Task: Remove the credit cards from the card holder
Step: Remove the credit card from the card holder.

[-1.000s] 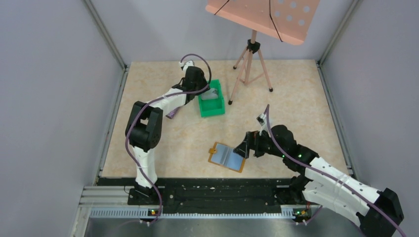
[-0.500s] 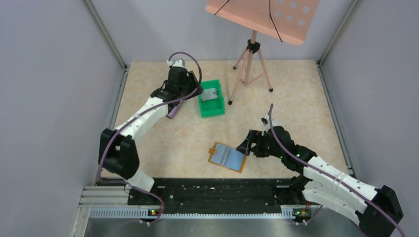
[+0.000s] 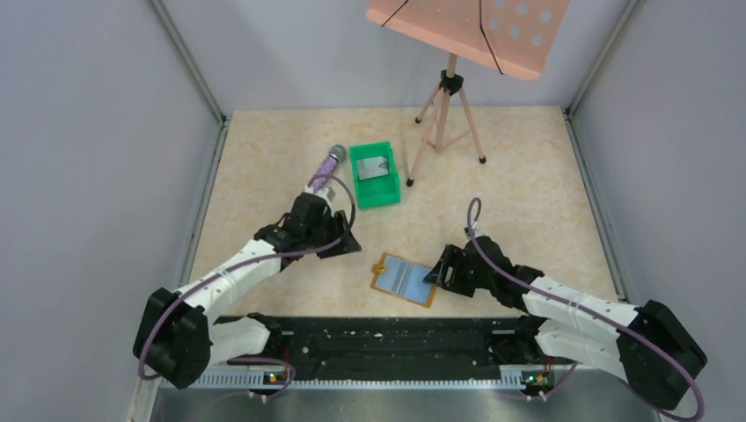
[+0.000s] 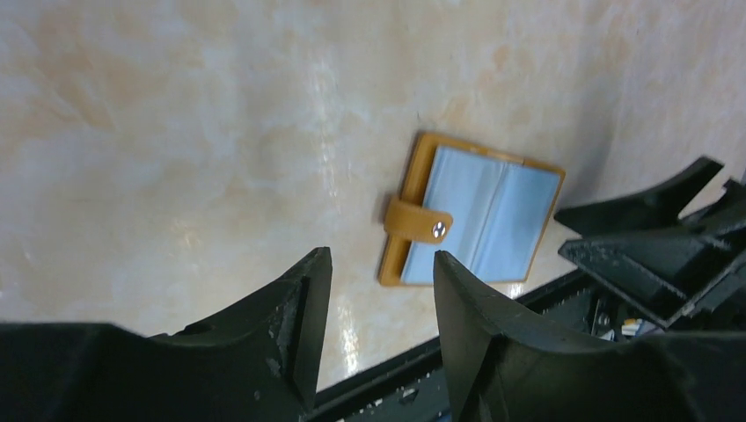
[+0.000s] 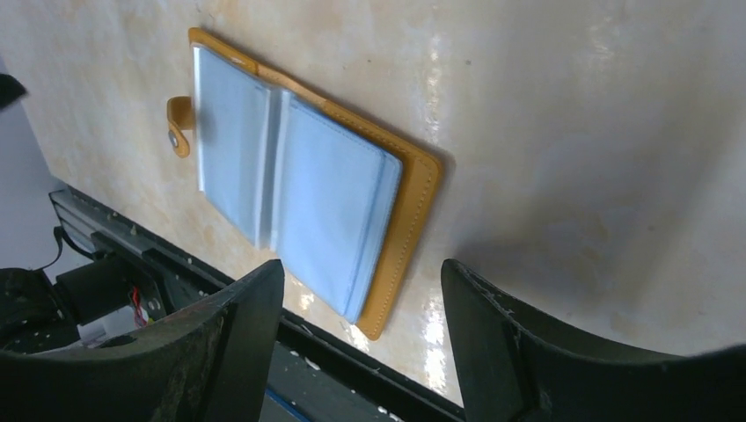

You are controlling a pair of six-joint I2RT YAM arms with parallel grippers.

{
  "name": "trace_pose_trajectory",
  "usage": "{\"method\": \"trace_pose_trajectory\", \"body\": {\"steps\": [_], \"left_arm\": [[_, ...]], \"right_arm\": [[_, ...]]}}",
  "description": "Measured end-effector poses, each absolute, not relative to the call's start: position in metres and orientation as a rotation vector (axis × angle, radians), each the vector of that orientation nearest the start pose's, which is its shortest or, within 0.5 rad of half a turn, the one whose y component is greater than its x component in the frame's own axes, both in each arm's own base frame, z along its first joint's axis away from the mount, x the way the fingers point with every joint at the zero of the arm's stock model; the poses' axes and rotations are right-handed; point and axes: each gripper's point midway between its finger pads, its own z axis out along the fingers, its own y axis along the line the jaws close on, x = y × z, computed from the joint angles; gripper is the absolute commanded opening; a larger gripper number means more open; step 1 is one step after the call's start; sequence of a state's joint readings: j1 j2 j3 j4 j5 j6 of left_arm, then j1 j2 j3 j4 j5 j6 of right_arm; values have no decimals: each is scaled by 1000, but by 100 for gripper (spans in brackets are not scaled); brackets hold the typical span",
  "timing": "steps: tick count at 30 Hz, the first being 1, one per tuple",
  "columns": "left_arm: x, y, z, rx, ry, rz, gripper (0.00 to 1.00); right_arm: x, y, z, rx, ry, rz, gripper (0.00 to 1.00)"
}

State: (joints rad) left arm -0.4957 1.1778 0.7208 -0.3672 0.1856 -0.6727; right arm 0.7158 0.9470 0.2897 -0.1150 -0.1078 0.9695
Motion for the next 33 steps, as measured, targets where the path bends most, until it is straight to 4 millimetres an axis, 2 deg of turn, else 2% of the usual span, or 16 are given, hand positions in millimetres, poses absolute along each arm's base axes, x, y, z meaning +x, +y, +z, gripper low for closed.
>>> {"method": "trace_pose_trajectory", "body": {"steps": [2, 5, 9, 15, 20, 23, 27, 33], "left_arm": [[225, -201, 95, -113, 2548, -776, 52], [213, -209, 91, -97, 2547, -837, 52], [205, -218, 85, -91, 2544, -891, 52], [192, -233, 77, -72, 2552, -973, 52], [190, -240, 78, -92, 2548, -1005, 51], [196, -230, 80, -143, 2520, -933, 52], [206, -201, 95, -230, 2437, -765, 52], [224, -156, 151, -304, 2222, -571, 53]], "right_arm": [[160, 212, 35, 255, 2538, 897, 64], [168, 220, 35, 229, 2532, 907, 64], [180, 230, 35, 149, 2507, 905, 63], [205, 242, 35, -54, 2501, 804, 61], [227, 249, 47, -132, 2516, 695, 70], [231, 245, 54, -126, 2503, 610, 71], [212, 248, 59, -160, 2503, 536, 72], [175, 278, 74, -243, 2459, 497, 76]]}}
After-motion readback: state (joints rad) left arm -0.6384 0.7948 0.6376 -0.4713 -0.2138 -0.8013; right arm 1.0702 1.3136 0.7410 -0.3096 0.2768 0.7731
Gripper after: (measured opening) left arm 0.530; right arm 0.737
